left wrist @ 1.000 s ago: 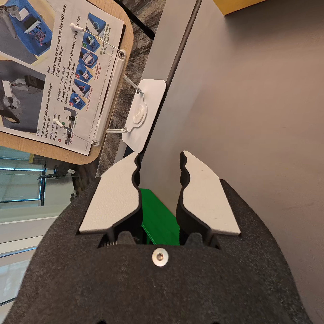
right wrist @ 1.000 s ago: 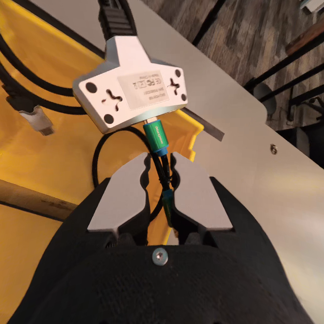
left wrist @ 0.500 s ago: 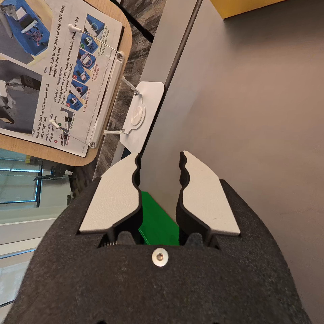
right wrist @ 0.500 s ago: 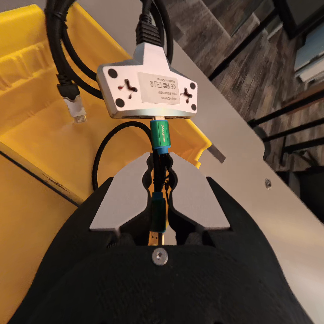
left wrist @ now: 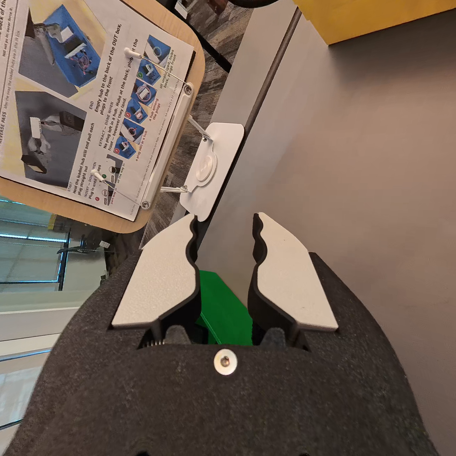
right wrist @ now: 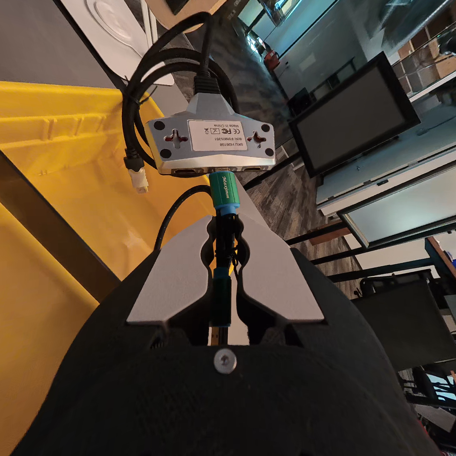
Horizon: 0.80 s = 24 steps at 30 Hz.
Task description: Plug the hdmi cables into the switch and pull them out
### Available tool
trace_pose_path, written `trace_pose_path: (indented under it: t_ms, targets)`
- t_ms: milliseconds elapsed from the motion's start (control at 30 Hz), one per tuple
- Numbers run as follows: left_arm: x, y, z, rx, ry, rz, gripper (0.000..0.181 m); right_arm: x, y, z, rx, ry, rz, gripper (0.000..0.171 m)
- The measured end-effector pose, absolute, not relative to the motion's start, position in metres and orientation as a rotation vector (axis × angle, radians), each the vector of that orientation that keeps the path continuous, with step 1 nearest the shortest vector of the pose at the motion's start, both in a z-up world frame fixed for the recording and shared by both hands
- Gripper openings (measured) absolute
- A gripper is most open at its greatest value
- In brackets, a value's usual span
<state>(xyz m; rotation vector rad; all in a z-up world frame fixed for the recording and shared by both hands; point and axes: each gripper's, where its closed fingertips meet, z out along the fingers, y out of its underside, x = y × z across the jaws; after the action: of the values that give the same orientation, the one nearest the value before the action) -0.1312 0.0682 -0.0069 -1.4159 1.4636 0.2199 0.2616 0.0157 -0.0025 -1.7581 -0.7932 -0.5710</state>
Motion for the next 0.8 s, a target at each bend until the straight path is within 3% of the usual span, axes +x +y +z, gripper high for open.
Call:
trace_pose_path:
  t_ms: [233, 367, 500, 800]
  targets:
    - [-0.13, 0.067, -0.009, -1.415, 1.477, 0.23, 0.042, 0.275, 0.025, -0.057, -2.03, -0.813, -0.556, 0.016]
    - [-0.13, 0.067, -0.008, -1.415, 1.475, 0.231, 0.042, 0.28, 0.026, -0.055, -2.047, -0.732, -0.518, 0.017]
    - [-0.14, 0.073, 0.0, -1.43, 1.444, 0.249, 0.042, 0.279, 0.021, -0.005, -1.9, -0.586, -0.497, 0.033]
    - [-0.244, 0.085, 0.063, -1.651, 1.201, 0.156, 0.03, 0.217, -0.019, 0.131, -1.5, -0.432, -0.251, 0.032]
